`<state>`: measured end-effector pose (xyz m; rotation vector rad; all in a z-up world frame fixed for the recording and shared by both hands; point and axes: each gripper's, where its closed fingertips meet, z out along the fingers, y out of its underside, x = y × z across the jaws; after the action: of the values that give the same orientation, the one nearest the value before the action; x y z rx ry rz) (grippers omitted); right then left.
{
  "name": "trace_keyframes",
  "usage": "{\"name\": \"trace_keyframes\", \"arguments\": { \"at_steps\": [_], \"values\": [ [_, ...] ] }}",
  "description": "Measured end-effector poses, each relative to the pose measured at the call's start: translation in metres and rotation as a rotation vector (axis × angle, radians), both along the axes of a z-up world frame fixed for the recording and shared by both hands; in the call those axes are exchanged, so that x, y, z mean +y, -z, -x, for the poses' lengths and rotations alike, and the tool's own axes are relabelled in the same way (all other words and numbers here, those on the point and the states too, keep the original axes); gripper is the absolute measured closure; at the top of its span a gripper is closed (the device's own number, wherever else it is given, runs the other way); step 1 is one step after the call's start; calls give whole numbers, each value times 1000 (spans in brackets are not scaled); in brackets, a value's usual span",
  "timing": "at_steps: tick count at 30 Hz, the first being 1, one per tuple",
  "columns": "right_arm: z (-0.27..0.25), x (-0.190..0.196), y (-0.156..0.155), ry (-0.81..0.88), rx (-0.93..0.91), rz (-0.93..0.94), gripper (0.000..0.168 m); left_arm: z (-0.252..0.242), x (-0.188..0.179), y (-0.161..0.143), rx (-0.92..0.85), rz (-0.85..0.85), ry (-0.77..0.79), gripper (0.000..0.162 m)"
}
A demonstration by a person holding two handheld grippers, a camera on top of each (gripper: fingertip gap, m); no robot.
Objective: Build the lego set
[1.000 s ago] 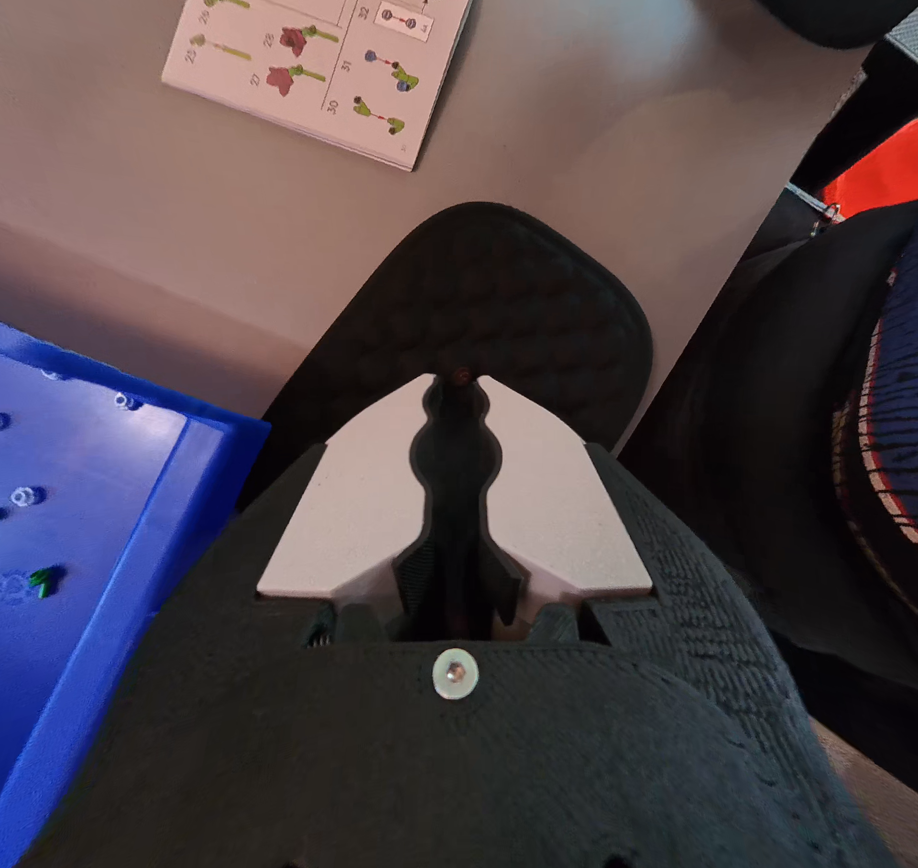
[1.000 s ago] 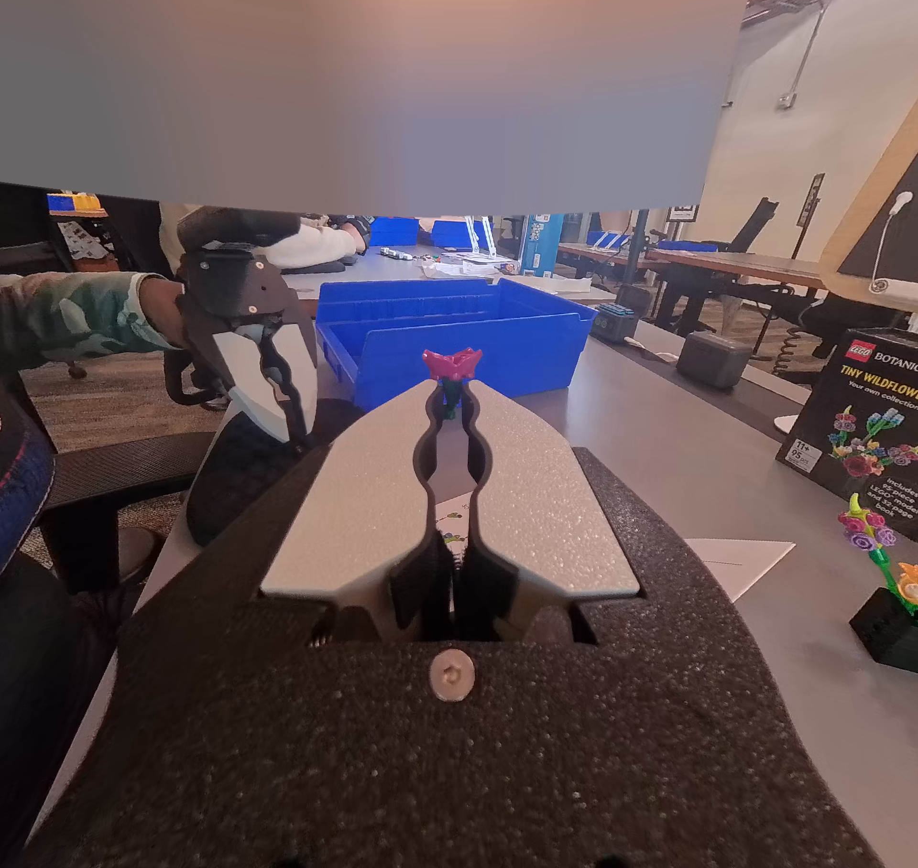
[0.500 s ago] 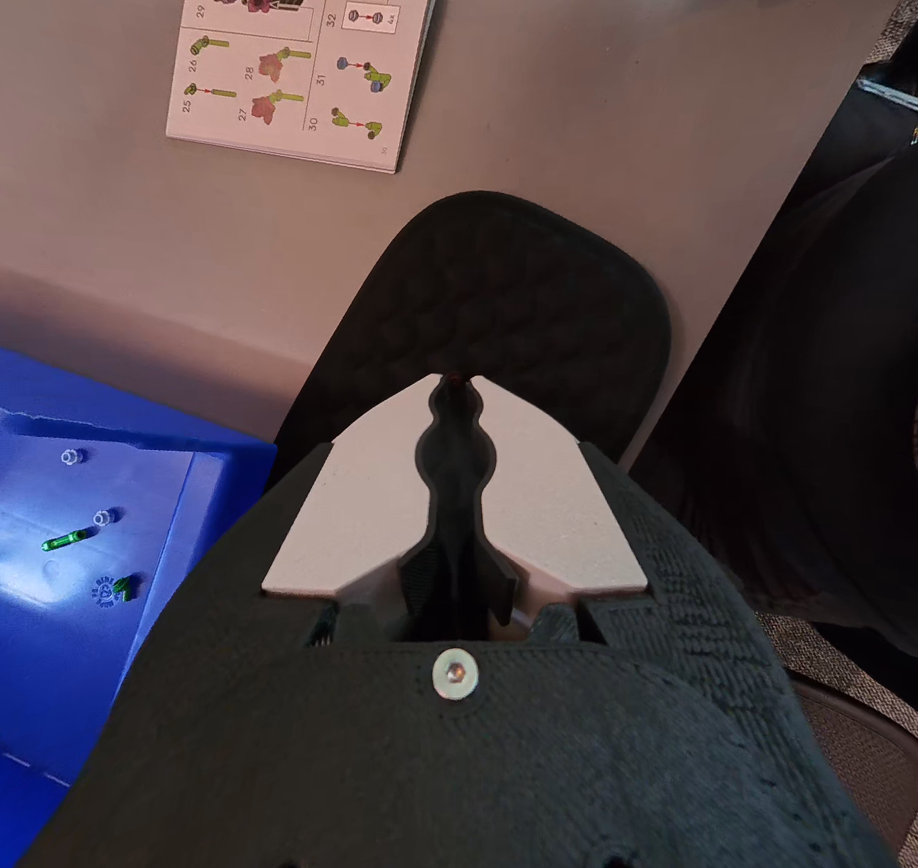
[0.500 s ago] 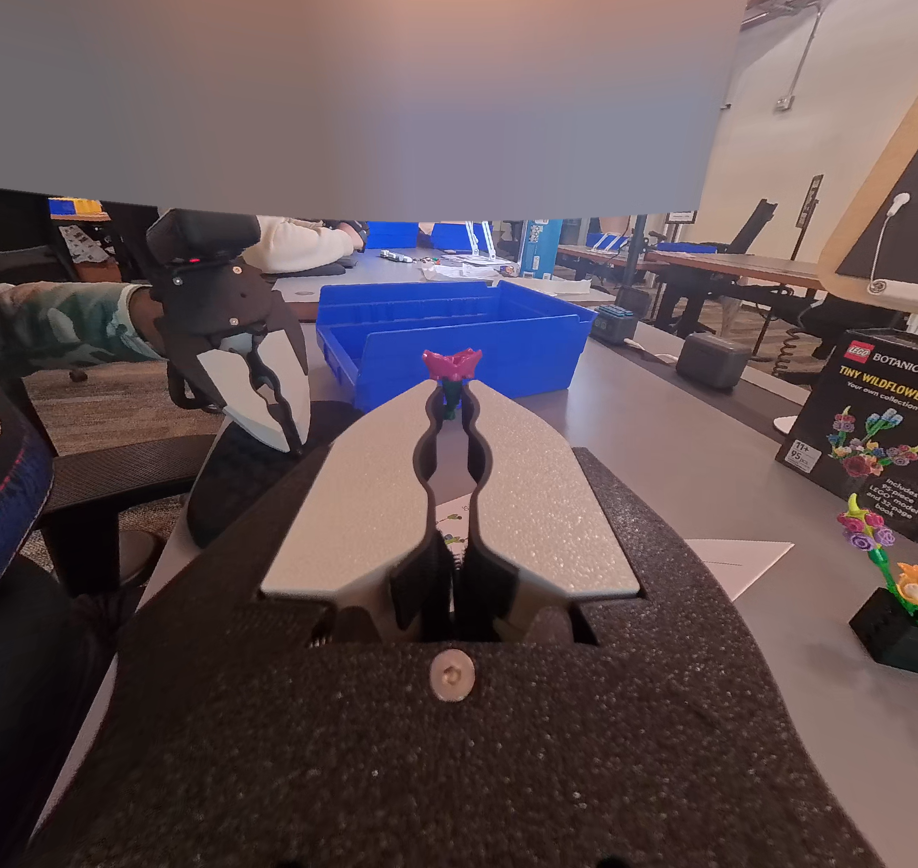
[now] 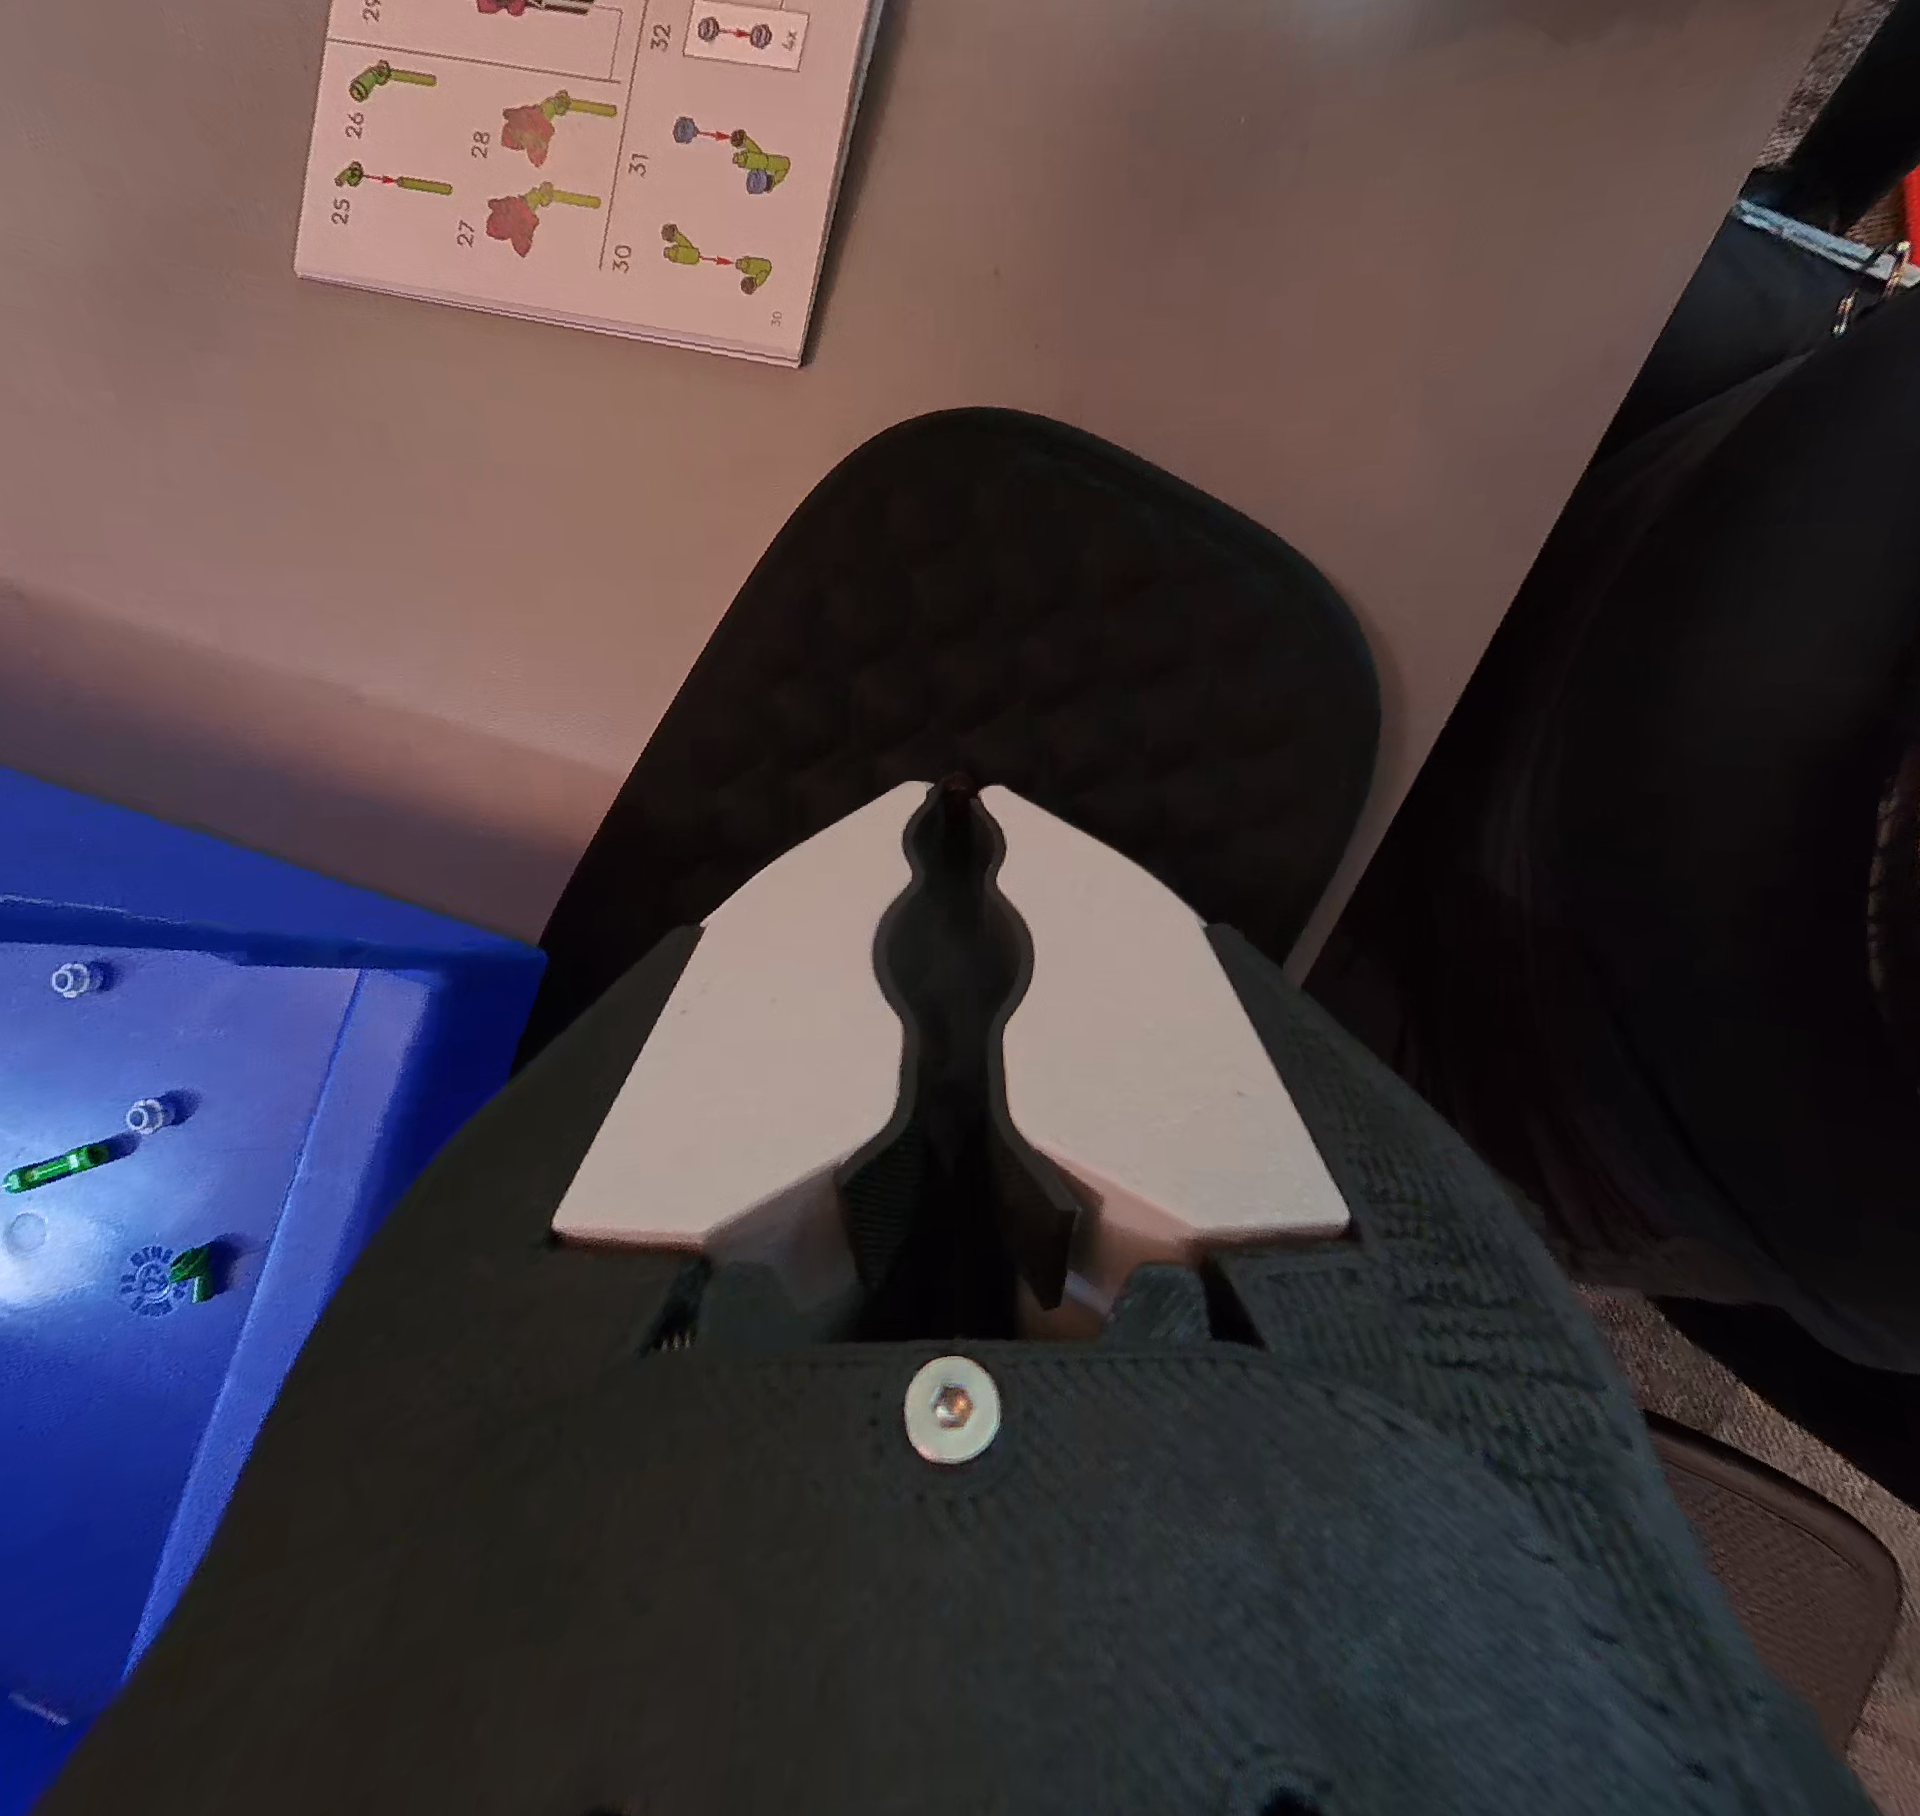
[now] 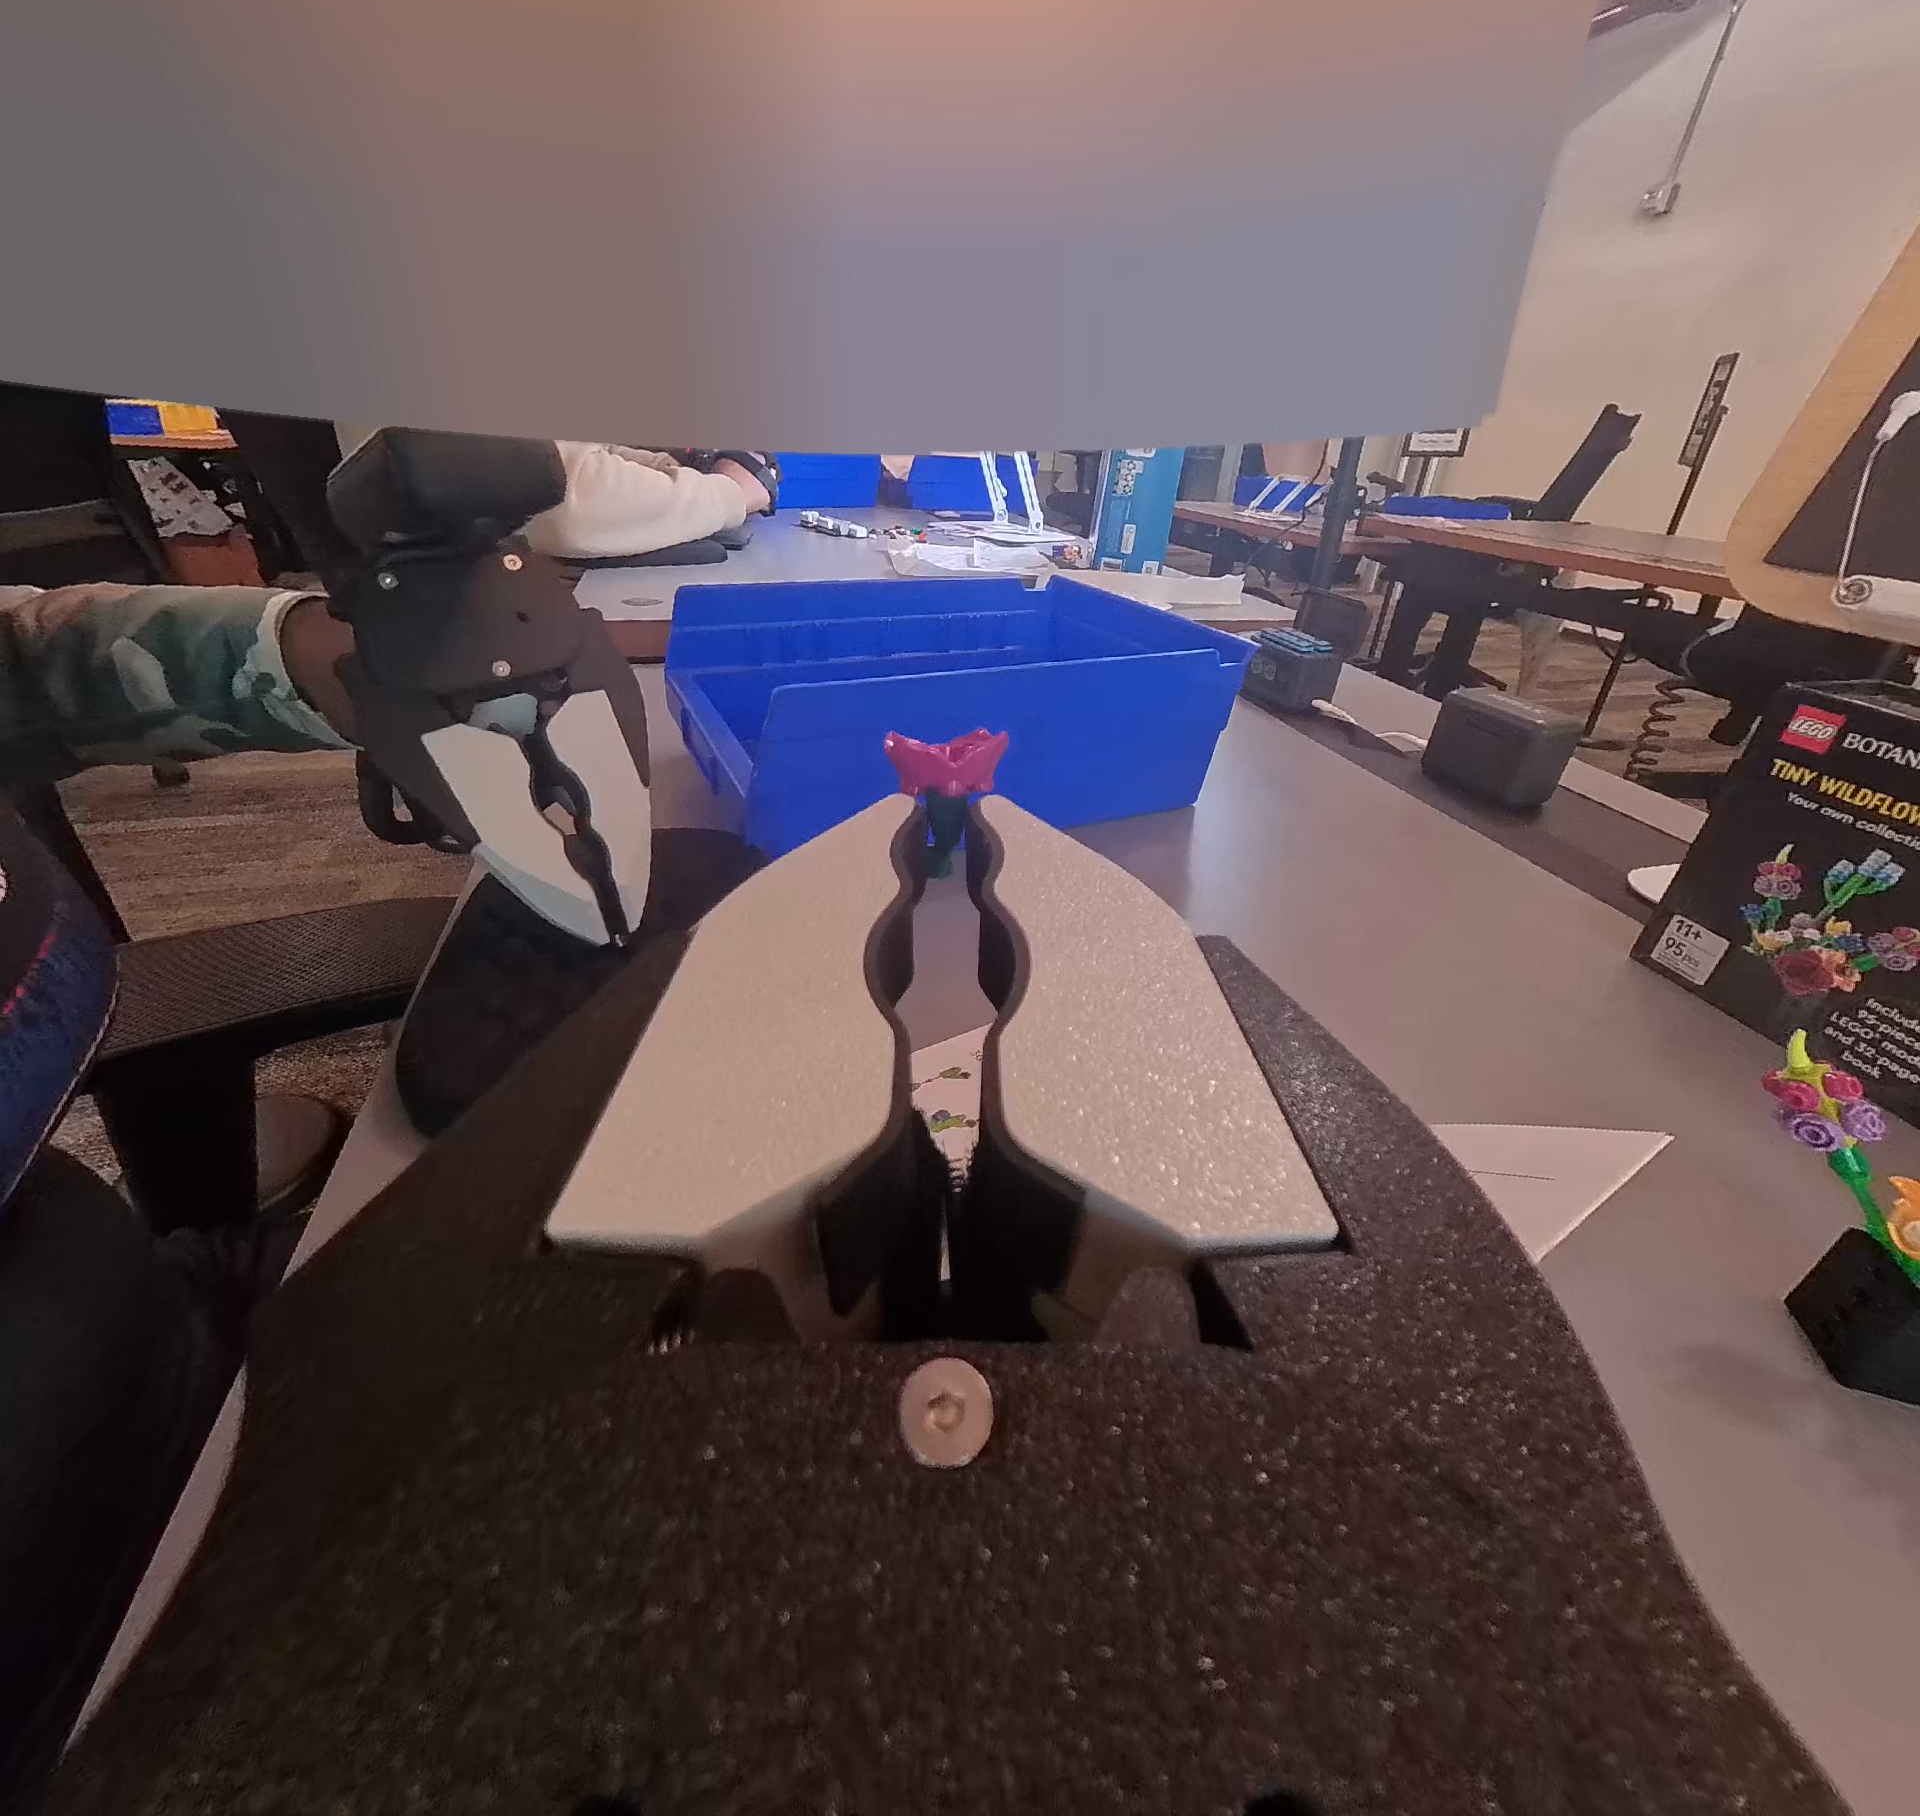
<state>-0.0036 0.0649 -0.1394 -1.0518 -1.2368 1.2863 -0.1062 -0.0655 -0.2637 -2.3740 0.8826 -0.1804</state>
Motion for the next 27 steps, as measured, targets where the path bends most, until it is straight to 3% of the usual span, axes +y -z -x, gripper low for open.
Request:
{"name": "trace_keyframes", "arguments": {
  "at_steps": [4,7,12,20,27],
  "values": [
    [3,-5,6,-29,-34,-15,162,-3,9,-16,-98,-80,-35,156],
    [9,-15,18,-58,-106,-76,162,-11,25,-45,-245,-219,-68,157],
    [18,-24,42,-23,-244,-319,162,-38,49,-91,-444,-440,-47,158],
    [28,-42,62,74,-354,-838,162,-64,62,-79,-361,-441,24,158],
    [30,-51,67,57,-364,-903,162,-69,64,-68,-307,-385,14,158]
  ]
}}
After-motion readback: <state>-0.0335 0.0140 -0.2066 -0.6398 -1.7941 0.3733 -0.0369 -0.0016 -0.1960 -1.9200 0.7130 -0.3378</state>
